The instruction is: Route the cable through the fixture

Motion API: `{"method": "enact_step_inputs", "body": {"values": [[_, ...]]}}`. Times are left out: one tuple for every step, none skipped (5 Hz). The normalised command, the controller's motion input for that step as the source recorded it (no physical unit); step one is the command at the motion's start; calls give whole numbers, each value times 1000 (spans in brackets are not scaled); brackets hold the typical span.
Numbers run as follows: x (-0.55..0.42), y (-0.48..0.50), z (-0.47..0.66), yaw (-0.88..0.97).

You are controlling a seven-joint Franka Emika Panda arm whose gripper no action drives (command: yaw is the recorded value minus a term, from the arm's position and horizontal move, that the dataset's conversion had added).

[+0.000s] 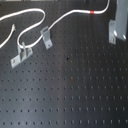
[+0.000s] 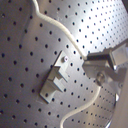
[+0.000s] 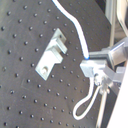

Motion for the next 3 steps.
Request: {"method": "enact_step_inputs", "body": {"values": [[-45,76,330,-874],[-29,14,268,-668],[-100,-75,120,0]]}}
